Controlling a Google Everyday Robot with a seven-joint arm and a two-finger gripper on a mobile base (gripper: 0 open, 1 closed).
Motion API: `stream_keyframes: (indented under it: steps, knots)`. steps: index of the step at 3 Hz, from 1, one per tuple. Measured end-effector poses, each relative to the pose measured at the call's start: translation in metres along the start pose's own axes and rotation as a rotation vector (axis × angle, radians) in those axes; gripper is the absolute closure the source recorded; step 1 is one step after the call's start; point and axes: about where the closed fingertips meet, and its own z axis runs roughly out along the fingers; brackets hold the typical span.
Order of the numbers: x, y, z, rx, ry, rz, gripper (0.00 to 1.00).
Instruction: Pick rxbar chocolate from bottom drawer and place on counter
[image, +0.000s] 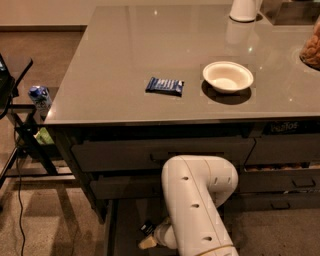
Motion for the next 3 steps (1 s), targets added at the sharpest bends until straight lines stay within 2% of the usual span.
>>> stream_keyframes:
  steps: [1, 3]
  knots:
    - [0.000, 0.000, 0.009, 0.019, -0.016, 0.010, 0.00]
    - [0.005, 0.003, 0.021, 0.019, -0.014, 0.032, 0.00]
